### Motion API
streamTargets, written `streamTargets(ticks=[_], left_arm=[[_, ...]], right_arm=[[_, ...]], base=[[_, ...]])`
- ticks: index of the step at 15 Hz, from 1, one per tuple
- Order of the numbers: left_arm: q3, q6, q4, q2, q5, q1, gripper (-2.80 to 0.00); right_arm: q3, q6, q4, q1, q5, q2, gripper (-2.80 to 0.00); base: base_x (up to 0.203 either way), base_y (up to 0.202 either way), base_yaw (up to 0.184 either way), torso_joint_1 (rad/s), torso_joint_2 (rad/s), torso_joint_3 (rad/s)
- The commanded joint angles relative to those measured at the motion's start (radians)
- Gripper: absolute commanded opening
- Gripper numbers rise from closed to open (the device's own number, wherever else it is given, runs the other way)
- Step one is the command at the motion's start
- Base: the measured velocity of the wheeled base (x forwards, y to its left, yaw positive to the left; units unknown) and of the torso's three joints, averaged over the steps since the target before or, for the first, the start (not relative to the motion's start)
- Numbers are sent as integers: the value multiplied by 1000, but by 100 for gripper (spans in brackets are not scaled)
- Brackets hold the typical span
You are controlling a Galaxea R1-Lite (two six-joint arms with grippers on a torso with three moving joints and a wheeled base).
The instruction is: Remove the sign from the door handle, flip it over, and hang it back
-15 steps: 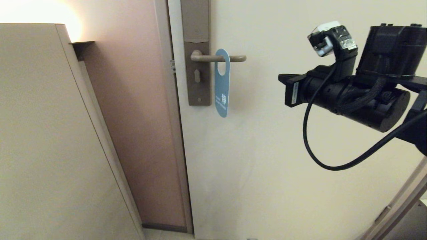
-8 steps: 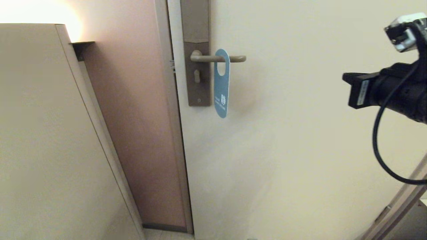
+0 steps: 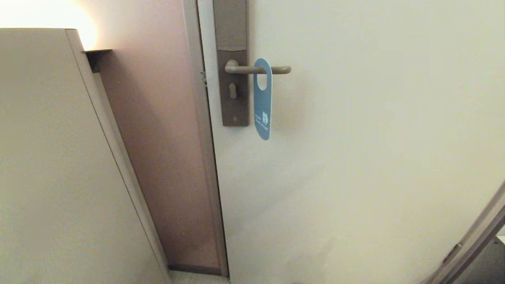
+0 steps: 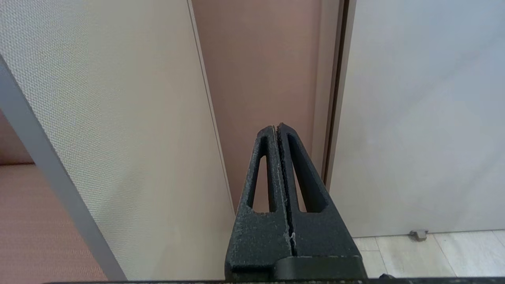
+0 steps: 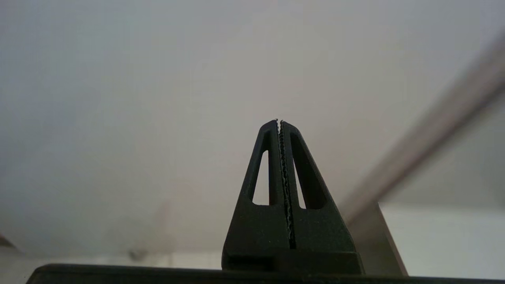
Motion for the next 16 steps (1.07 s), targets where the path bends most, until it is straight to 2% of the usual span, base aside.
streamTargets(ticks=[1, 4, 7, 9, 13, 15, 16], left_arm=[[0, 0, 0, 1, 0, 0, -280], [0, 0, 0, 1, 0, 0, -280], [0, 0, 0, 1, 0, 0, -280], [0, 0, 0, 1, 0, 0, -280], [0, 0, 0, 1, 0, 0, -280], [0, 0, 0, 1, 0, 0, -280], [0, 0, 0, 1, 0, 0, -280]], right_arm=[[201, -2, 3, -63, 38, -239, -280], [408, 1, 2, -93, 148, -441, -280], [589, 8, -26, -95, 205, -598, -280], [618, 57, -49, -76, 294, -642, -280], [620, 130, 54, -105, 357, -752, -280], [620, 173, 64, -110, 359, -776, -280], [620, 167, 64, -110, 357, -796, -280]], base=[[0, 0, 0, 0, 0, 0], [0, 0, 0, 0, 0, 0], [0, 0, 0, 0, 0, 0], [0, 0, 0, 0, 0, 0], [0, 0, 0, 0, 0, 0], [0, 0, 0, 0, 0, 0], [0, 0, 0, 0, 0, 0]])
